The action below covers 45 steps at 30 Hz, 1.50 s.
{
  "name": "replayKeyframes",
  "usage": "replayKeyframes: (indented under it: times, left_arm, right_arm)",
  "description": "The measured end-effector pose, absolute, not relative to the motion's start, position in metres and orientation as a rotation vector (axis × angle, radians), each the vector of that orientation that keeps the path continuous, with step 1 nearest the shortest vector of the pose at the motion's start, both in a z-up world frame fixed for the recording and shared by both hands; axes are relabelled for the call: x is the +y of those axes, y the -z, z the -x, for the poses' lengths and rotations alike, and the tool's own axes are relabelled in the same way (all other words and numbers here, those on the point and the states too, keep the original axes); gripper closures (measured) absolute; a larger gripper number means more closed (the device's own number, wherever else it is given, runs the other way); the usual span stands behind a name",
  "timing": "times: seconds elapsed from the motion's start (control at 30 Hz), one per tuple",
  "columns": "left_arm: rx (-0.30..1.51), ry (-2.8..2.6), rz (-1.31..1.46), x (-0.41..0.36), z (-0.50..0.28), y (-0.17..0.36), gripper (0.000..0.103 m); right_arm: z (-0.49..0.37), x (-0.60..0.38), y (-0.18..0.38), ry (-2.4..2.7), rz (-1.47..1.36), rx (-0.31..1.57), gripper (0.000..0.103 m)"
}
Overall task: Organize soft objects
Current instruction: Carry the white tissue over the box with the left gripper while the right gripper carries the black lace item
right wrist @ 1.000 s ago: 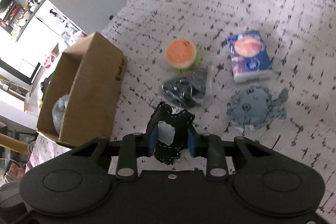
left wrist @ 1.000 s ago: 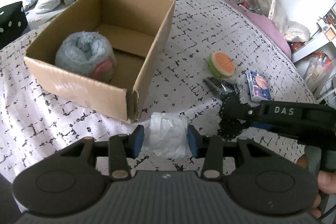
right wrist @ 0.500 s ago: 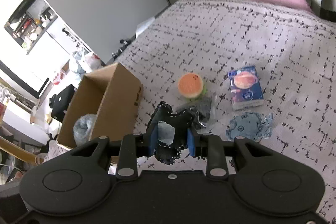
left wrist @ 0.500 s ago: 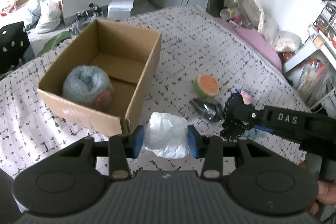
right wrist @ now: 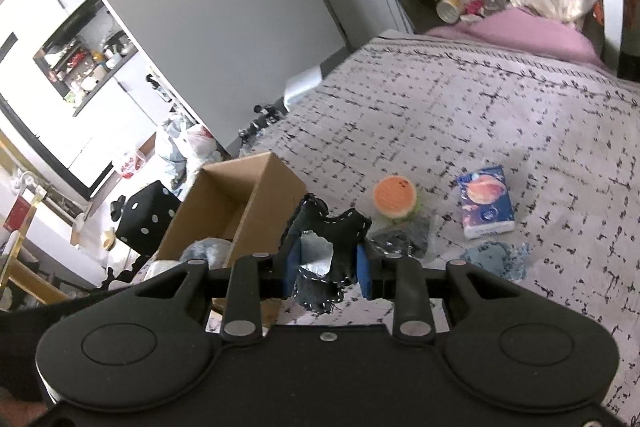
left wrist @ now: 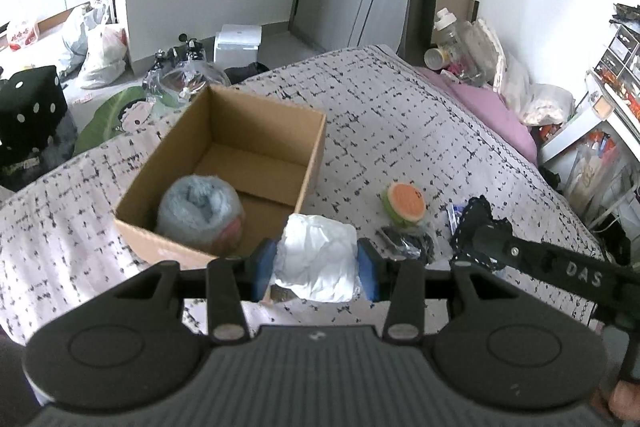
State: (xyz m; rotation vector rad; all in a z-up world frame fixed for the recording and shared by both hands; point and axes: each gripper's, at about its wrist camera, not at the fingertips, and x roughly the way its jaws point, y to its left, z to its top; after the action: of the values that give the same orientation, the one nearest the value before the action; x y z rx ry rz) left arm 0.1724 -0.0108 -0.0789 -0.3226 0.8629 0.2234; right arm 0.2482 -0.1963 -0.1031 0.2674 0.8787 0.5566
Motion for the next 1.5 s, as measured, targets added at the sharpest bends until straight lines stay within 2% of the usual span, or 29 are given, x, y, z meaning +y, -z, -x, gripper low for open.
replayKeyframes:
  times: [0.5,1.17,1.5]
  left_arm:
    - [0.816,-0.236,0.358,0.030,-0.176,0.053,0.060]
    - [0.849,-0.222,0.425,0.096,-0.194,0.081,0.060]
    - [0.882,-0.220,0.460,0.113,-0.200,0.102,0.060]
  right_arm:
    - [-0.239,-0.143,0.074,-0.619,-0.191,0.809,0.074]
    - [-0.250,-0.078,0.116,-0.684,-0.233,0.963,0.073]
    - [-0.248,-0.057,0.128,-0.676,-0.198,0.967,0.072]
